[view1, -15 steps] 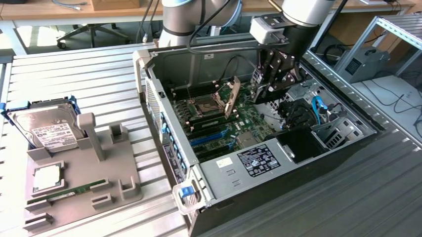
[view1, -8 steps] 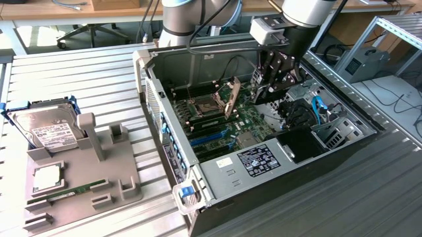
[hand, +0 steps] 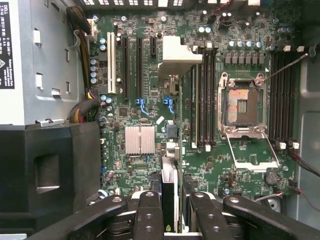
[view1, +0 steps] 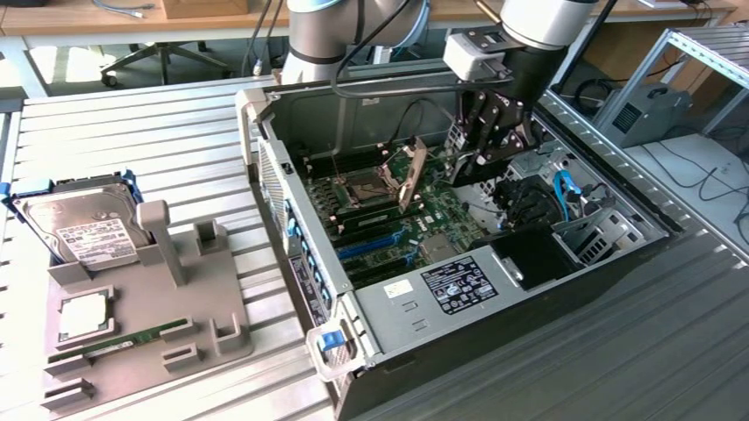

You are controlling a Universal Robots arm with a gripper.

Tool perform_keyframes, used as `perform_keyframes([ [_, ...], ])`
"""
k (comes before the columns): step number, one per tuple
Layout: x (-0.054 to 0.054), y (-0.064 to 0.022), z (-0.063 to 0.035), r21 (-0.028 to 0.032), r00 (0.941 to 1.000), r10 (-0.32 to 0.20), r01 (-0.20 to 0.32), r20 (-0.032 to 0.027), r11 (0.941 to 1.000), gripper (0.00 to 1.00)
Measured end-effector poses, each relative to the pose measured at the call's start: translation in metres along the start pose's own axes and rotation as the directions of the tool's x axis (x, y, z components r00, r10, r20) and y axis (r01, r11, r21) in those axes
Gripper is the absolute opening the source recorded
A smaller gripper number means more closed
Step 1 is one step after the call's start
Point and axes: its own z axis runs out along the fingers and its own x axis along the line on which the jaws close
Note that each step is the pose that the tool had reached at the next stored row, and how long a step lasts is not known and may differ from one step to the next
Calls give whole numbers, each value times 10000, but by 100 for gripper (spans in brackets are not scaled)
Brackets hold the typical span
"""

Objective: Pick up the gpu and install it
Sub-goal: 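Insert the gpu into the slot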

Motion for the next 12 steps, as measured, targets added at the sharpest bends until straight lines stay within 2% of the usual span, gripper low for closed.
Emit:
perform_keyframes([
  [12,24,17,7,0,10000,-1,1,0,10000,27],
])
